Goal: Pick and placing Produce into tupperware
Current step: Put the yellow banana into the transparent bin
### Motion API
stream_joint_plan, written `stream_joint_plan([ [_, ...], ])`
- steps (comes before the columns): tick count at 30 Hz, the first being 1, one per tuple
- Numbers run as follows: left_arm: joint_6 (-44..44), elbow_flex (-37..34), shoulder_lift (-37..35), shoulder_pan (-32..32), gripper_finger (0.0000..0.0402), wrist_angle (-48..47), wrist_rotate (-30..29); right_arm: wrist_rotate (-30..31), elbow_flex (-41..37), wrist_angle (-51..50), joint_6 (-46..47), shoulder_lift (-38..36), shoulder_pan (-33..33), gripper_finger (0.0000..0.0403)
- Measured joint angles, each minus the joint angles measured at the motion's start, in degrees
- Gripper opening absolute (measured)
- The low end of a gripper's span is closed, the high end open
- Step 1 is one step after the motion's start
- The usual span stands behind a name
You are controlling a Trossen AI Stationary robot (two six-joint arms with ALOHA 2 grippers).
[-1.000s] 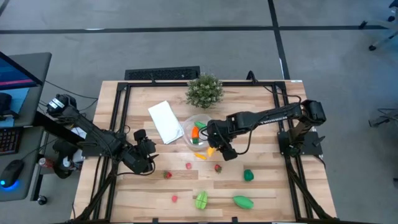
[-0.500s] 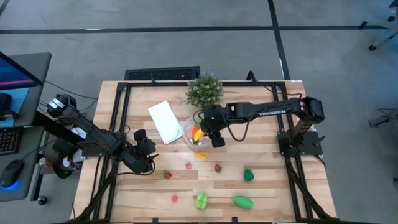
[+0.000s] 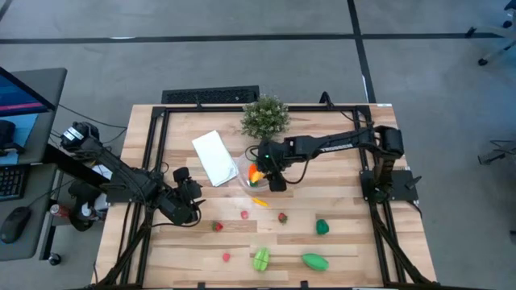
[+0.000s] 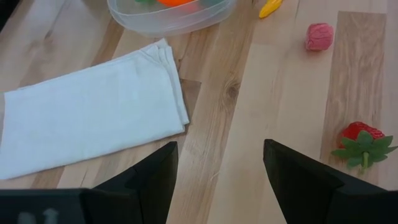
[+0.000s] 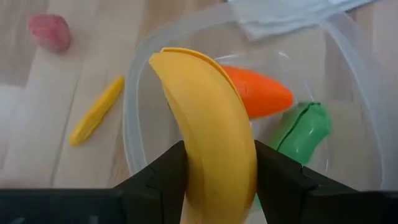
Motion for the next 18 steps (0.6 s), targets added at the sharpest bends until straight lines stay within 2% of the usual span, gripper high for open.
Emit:
stream_joint_plan([
  [18,0.0,0.0,0.0,0.0,0.0229,-0.4,-1.0,0.8,0.0,-1.2,-0.5,0.1,-2.2,0.0162],
])
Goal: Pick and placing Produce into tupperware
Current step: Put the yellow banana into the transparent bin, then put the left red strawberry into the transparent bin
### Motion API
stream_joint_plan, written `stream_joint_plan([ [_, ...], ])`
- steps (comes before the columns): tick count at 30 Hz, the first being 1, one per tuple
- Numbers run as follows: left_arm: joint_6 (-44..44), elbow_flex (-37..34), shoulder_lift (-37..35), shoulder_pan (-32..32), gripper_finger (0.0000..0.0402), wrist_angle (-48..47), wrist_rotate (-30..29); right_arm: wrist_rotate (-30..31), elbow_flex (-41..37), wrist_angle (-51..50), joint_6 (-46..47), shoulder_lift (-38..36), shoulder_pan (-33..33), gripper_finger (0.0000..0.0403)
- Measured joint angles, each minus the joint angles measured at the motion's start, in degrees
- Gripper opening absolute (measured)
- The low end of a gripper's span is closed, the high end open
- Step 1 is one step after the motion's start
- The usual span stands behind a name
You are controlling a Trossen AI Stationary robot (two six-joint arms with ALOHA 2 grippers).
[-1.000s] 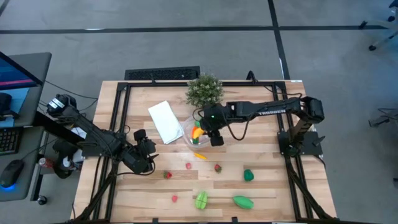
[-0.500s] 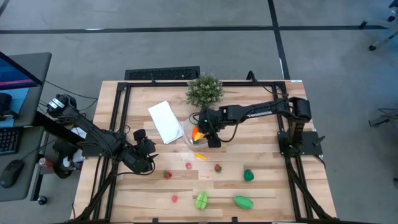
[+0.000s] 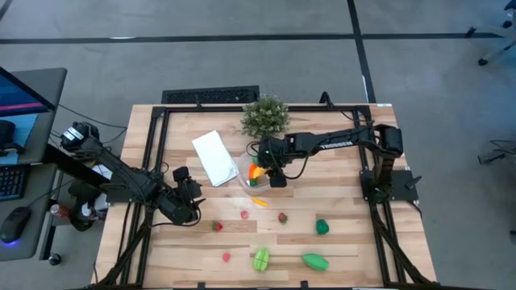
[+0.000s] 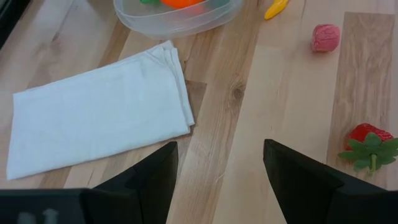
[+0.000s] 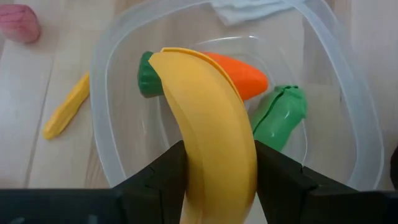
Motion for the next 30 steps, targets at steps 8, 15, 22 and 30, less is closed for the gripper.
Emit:
stream_joint_plan([
  [8,0.0,0.0,0.0,0.0,0.0229,0.0,-0.1,-0.1,0.0,0.2,-0.3,0.0,-0.2,0.0207],
  [15,0.0,0.0,0.0,0.0,0.0229,0.0,-0.3,-0.1,0.0,-0.1,-0.5,0.0,-0.2,0.0233],
  [22,-0.3,0.0,0.0,0.0,0.0229,0.1,-0.3,-0.2,-0.1,-7.5,-0.2,-2.9,0.3,0.0234],
  [30,0.3,0.0,0.0,0.0,0.0229,0.3,-2.5,-0.2,0.0,-14.6,2.8,-10.6,2.5,0.0234],
])
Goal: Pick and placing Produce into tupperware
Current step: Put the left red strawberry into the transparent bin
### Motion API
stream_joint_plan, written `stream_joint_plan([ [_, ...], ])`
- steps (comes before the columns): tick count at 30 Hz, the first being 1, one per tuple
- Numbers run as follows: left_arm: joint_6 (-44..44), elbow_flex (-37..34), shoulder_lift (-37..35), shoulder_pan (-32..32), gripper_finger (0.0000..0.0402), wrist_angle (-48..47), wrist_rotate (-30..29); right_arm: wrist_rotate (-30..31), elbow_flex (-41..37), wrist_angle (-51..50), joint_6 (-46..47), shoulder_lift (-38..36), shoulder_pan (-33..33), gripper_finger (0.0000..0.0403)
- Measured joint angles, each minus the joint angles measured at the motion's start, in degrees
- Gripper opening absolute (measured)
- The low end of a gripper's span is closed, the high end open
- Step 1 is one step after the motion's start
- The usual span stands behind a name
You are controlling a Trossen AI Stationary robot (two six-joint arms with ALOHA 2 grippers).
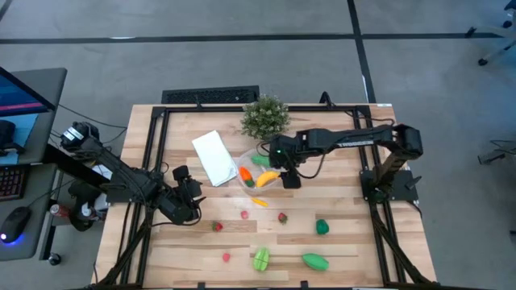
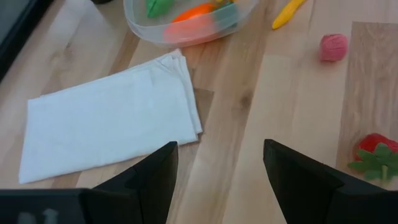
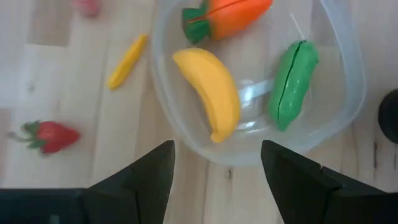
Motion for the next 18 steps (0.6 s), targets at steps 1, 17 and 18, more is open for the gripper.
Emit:
stream_joint_plan([
  [1,0.2,0.0,0.0,0.0,0.0229,0.1,-0.1,0.0,0.0,-0.5,0.1,-1.0,0.4,0.0234],
  [17,2.1,0.0,0.0,0.0,0.0229,0.5,-2.7,0.0,0.0,-9.2,7.8,-14.8,10.1,0.0234],
  [18,2.1,0.0,0.0,0.0,0.0229,0.6,-2.9,0.0,0.0,-9.3,8.2,-15.4,10.9,0.0234],
])
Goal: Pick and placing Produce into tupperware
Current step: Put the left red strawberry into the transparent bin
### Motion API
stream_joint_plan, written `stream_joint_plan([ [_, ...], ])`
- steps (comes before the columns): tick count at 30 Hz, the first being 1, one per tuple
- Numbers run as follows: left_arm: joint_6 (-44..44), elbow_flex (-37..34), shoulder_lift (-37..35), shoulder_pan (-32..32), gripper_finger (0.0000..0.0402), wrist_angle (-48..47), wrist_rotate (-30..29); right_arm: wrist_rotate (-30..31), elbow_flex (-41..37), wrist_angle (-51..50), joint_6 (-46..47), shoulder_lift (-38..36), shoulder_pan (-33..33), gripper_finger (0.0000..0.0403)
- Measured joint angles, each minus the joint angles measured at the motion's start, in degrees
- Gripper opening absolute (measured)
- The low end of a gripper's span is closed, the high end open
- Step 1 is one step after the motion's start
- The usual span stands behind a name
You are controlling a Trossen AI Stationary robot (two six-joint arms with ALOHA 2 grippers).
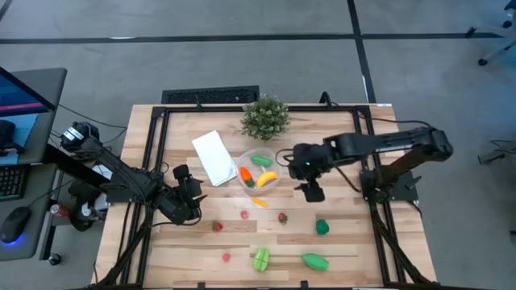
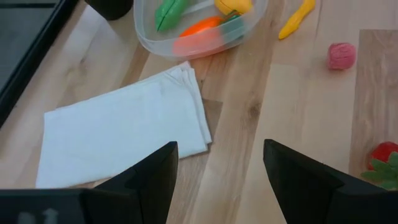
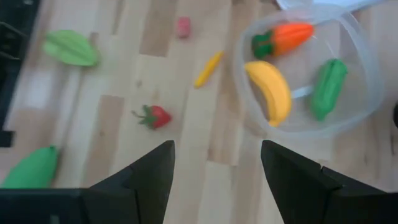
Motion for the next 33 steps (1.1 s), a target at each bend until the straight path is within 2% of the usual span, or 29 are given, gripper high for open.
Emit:
stream_joint_plan([
  [6,0.4,0.0,0.0,0.0,0.0229,0.3,-0.8,1.0,0.0,-0.1,3.1,-3.5,5.0,0.0234],
  [17,0.4,0.0,0.0,0.0,0.0229,0.4,-2.1,12.8,-1.7,1.0,9.6,-8.7,16.5,0.0234],
  [25,1.4,0.0,0.0,0.0,0.0229,0.9,-3.1,22.6,-16.7,16.8,9.6,-18.1,23.2,0.0234],
  [30,1.5,0.0,0.0,0.0,0.0229,1.9,-4.1,22.6,-27.2,28.9,10.1,-24.2,24.6,0.0234],
  [33,1.5,0.0,0.0,0.0,0.0229,3.1,-4.1,22.6,-33.2,32.6,13.3,-27.1,25.4,0.0234],
])
